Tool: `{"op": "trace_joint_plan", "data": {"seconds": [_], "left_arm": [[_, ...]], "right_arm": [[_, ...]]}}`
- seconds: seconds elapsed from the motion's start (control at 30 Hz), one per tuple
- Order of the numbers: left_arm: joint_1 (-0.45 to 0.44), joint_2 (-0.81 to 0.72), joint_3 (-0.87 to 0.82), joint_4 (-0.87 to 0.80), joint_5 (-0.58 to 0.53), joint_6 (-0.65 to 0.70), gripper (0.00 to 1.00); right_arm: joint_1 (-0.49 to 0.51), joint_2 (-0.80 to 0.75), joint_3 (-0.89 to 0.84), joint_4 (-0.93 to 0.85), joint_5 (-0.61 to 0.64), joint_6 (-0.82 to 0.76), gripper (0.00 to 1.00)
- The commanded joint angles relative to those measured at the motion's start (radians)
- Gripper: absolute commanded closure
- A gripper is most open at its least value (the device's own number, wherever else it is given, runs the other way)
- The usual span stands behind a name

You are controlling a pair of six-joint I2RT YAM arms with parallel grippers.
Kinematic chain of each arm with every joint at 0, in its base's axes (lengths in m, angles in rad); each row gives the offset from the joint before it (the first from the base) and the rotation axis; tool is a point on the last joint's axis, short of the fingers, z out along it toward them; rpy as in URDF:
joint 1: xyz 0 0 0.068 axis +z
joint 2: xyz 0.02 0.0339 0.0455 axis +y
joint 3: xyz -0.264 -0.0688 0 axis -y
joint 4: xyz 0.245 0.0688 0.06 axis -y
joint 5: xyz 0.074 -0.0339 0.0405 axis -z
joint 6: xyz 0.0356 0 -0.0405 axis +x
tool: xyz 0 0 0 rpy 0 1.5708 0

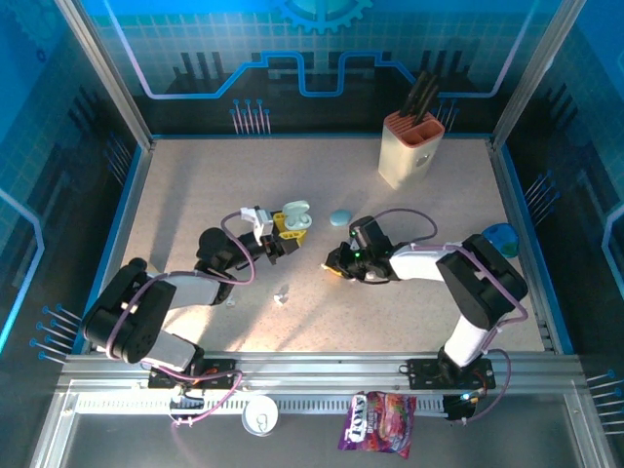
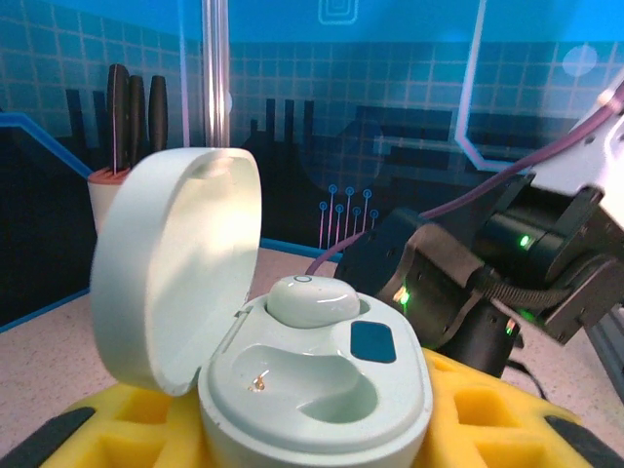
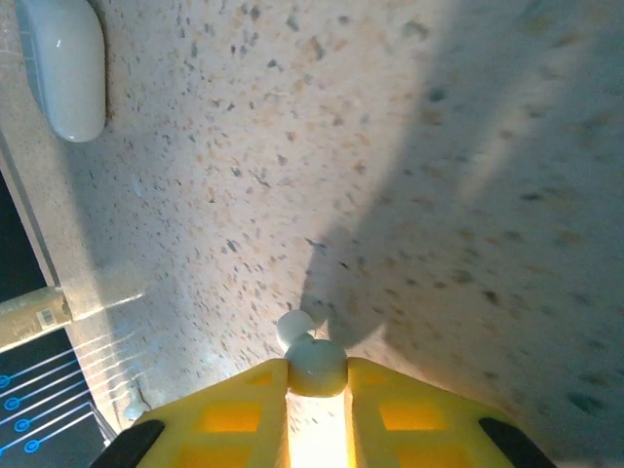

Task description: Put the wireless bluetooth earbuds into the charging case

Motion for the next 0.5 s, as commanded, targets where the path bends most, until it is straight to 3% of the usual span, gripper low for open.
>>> {"op": "trace_joint_plan", "data": {"seconds": [0.0, 0.47], "left_arm": [[0.010, 0.033, -0.017, 0.032, -0.008, 0.097, 0.78], [0.013, 0.176, 0.005, 0.032, 0.031, 0.347, 0.79]], "right_arm": [[-0.021, -0.064, -0.011, -0.085, -0.028, -0.096, 0.80], [-0.090, -0.266, 0.053, -0.404, -0.117, -0.337, 0.79]]}}
